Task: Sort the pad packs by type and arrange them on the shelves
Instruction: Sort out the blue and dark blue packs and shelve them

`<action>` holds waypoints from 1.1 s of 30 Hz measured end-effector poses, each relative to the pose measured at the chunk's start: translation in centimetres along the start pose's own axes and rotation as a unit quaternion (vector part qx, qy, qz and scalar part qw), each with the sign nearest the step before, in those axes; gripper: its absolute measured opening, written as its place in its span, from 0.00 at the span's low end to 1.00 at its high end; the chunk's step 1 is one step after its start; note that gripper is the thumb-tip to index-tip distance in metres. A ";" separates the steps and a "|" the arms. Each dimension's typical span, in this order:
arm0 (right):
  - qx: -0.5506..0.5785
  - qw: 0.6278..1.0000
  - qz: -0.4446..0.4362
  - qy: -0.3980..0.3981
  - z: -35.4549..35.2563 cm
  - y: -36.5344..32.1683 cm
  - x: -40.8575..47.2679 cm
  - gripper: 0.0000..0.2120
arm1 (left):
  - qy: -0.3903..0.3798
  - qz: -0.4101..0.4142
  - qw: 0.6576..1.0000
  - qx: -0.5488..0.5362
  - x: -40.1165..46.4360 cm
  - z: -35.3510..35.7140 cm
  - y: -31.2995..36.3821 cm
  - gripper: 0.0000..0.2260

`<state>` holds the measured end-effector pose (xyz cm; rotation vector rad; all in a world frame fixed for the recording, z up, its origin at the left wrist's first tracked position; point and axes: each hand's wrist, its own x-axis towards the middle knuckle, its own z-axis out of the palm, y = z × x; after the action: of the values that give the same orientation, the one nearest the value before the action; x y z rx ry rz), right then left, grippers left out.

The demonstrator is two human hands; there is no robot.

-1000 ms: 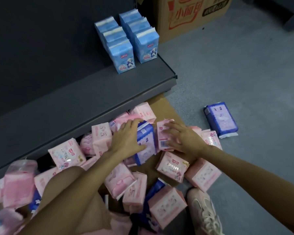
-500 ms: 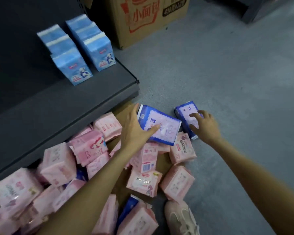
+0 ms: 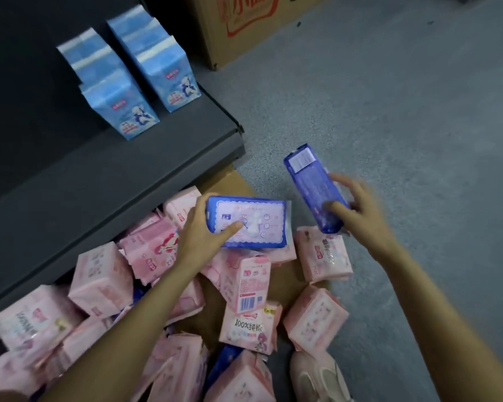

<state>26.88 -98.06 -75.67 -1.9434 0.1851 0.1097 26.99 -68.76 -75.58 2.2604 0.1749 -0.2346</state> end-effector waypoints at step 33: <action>0.044 0.998 -0.004 0.039 2.0 -19.1 -6.4 0.16 | 0.093 0.328 0.923 0.176 -5.5 -21.2 6.8 0.29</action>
<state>24.10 -88.74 -57.93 -1.8616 0.2304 0.0207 25.31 -57.16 -55.91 2.5496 -0.5683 0.3329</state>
